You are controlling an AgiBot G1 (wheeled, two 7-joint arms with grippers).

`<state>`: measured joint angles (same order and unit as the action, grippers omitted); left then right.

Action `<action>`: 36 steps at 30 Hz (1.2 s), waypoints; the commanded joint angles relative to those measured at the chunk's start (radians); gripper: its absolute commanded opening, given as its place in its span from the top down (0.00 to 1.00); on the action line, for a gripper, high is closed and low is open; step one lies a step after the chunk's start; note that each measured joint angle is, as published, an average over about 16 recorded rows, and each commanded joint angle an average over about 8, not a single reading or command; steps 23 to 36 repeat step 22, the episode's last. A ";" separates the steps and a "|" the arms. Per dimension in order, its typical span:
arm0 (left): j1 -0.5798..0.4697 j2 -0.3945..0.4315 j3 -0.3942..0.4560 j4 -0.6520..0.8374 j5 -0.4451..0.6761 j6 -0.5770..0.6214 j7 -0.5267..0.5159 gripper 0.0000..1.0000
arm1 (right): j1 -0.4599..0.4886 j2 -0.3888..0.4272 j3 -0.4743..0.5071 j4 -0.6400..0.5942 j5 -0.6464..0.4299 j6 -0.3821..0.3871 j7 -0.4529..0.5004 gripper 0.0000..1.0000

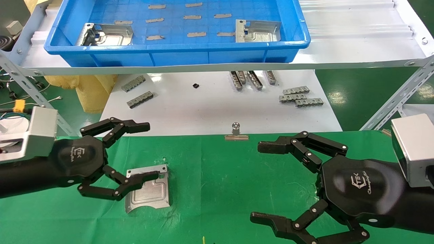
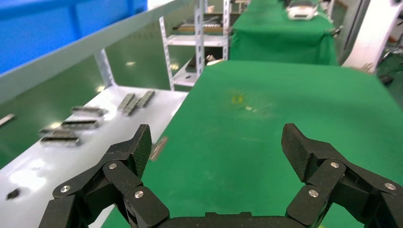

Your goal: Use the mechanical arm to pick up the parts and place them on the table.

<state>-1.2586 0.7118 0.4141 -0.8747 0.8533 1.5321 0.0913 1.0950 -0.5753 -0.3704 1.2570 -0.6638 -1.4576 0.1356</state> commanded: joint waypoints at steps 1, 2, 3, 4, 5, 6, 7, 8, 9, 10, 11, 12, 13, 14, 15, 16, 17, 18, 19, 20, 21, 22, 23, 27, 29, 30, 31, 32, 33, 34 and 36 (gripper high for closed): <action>0.019 -0.010 -0.014 -0.042 -0.013 -0.004 -0.029 0.00 | 0.000 0.000 0.000 0.000 0.000 0.000 0.000 0.00; 0.028 -0.015 -0.020 -0.062 -0.019 -0.006 -0.042 0.00 | 0.000 0.000 0.000 0.000 0.000 0.000 0.000 0.00; 0.038 -0.021 -0.027 -0.083 -0.025 -0.007 -0.057 0.00 | 0.000 0.000 0.000 0.000 0.000 0.000 0.000 0.00; 0.047 -0.026 -0.034 -0.105 -0.031 -0.009 -0.071 0.00 | 0.000 0.000 0.000 0.000 0.000 0.000 0.000 0.00; 0.056 -0.031 -0.041 -0.125 -0.037 -0.011 -0.085 0.00 | 0.000 0.000 0.000 0.000 0.000 0.000 0.000 0.00; 0.066 -0.036 -0.048 -0.146 -0.044 -0.013 -0.100 0.00 | 0.000 0.000 0.000 0.000 0.000 0.000 0.000 0.00; 0.075 -0.041 -0.055 -0.167 -0.050 -0.015 -0.114 0.00 | 0.000 0.000 0.000 0.000 0.000 0.000 0.000 0.00; 0.084 -0.046 -0.062 -0.188 -0.056 -0.017 -0.128 0.00 | 0.000 0.000 0.000 0.000 0.000 0.000 0.000 0.00; 0.094 -0.051 -0.069 -0.209 -0.063 -0.019 -0.142 0.00 | 0.000 0.000 0.000 0.000 0.000 0.000 0.000 0.00; 0.103 -0.057 -0.076 -0.230 -0.069 -0.020 -0.157 0.00 | 0.000 0.000 0.000 0.000 0.000 0.000 0.000 0.00; 0.113 -0.062 -0.082 -0.250 -0.075 -0.022 -0.171 0.00 | 0.000 0.000 0.000 0.000 0.000 0.000 0.000 0.00; 0.122 -0.067 -0.089 -0.272 -0.081 -0.024 -0.185 0.00 | 0.000 0.000 0.000 0.000 0.000 0.000 0.000 0.00; 0.132 -0.072 -0.096 -0.293 -0.088 -0.026 -0.200 0.00 | 0.000 0.000 0.000 0.000 0.000 0.000 0.000 0.00; 0.141 -0.077 -0.103 -0.313 -0.094 -0.028 -0.213 0.00 | 0.000 0.000 0.000 0.000 0.000 0.000 0.000 0.00; 0.150 -0.082 -0.110 -0.334 -0.100 -0.030 -0.227 0.00 | 0.000 0.000 0.000 0.000 0.000 0.000 0.000 0.00; 0.158 -0.086 -0.115 -0.351 -0.105 -0.031 -0.239 0.00 | 0.000 0.000 0.000 0.000 0.000 0.000 0.000 0.00; 0.164 -0.090 -0.120 -0.364 -0.109 -0.032 -0.248 0.00 | 0.000 0.000 0.000 0.000 0.000 0.000 0.000 0.00; 0.172 -0.094 -0.125 -0.382 -0.114 -0.034 -0.260 0.00 | 0.000 0.000 0.000 0.000 0.000 0.000 0.000 0.00; 0.179 -0.098 -0.130 -0.398 -0.119 -0.035 -0.269 0.00 | 0.000 0.000 0.000 0.000 0.000 0.000 0.000 0.00; 0.182 -0.099 -0.133 -0.405 -0.121 -0.035 -0.274 0.00 | 0.000 0.000 0.000 0.000 0.000 0.000 0.000 0.00; 0.185 -0.101 -0.135 -0.412 -0.123 -0.036 -0.278 0.00 | 0.000 0.000 0.000 0.000 0.000 0.000 0.000 0.00; 0.187 -0.102 -0.136 -0.417 -0.125 -0.036 -0.281 0.00 | 0.000 0.000 0.000 0.000 0.000 0.000 0.000 0.00; 0.187 -0.102 -0.136 -0.417 -0.125 -0.036 -0.281 0.00 | 0.000 0.000 0.000 0.000 0.000 0.000 0.000 0.00; 0.187 -0.102 -0.136 -0.417 -0.125 -0.036 -0.281 0.00 | 0.000 0.000 0.000 0.000 0.000 0.000 0.000 0.00; 0.187 -0.102 -0.136 -0.417 -0.125 -0.036 -0.281 0.00 | 0.000 0.000 0.000 0.000 0.000 0.000 0.000 0.00; 0.187 -0.102 -0.136 -0.417 -0.125 -0.036 -0.281 0.00 | 0.000 0.000 0.000 0.000 0.000 0.000 0.000 0.00; 0.187 -0.102 -0.136 -0.417 -0.125 -0.036 -0.281 0.00 | 0.000 0.000 0.000 0.000 0.000 0.000 0.000 0.00; 0.187 -0.102 -0.136 -0.417 -0.125 -0.036 -0.281 0.00 | 0.000 0.000 0.000 0.000 0.000 0.000 0.000 0.00; 0.187 -0.102 -0.136 -0.417 -0.125 -0.036 -0.281 0.00 | 0.000 0.000 0.000 0.000 0.000 0.000 0.000 0.00; 0.187 -0.102 -0.136 -0.417 -0.125 -0.036 -0.281 0.00 | 0.000 0.000 0.000 0.000 0.000 0.000 0.000 0.00; 0.187 -0.102 -0.136 -0.417 -0.125 -0.036 -0.281 0.00 | 0.000 0.000 0.000 0.000 0.000 0.000 0.000 0.00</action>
